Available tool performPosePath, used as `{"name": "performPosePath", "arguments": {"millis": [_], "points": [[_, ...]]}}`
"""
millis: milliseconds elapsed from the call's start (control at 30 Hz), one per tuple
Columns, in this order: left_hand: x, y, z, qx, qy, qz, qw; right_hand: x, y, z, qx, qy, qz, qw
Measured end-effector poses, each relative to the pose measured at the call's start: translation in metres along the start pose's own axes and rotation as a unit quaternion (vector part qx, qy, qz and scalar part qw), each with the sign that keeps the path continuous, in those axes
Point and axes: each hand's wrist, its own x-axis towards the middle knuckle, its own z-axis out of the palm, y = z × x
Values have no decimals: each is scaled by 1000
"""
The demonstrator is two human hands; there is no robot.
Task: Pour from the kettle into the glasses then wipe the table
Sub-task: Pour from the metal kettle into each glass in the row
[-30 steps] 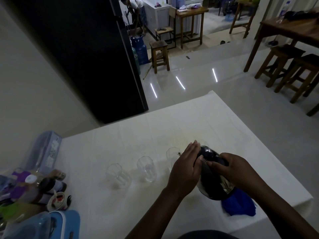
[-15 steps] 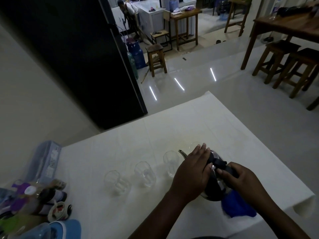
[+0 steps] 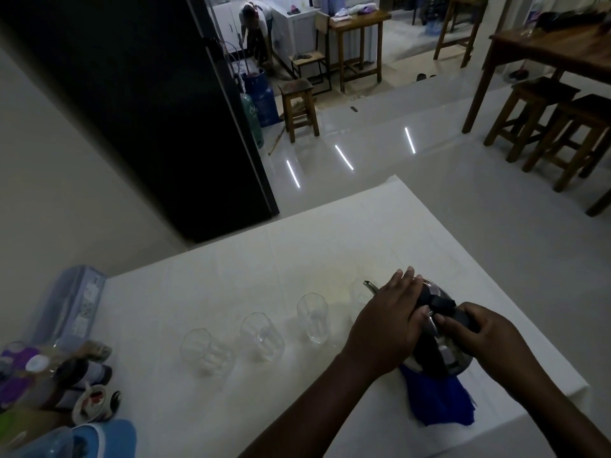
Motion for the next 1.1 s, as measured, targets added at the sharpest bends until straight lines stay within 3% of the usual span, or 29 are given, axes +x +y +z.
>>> {"name": "performPosePath", "arguments": {"millis": [667,1100], "points": [[15,-10,24,-51,8,-75,996,29,-8,-18,-63,-52,-9,997],[16,-10,26,-64,24,-78,995,36,-11,-23,-93,-65,-15,993]]}}
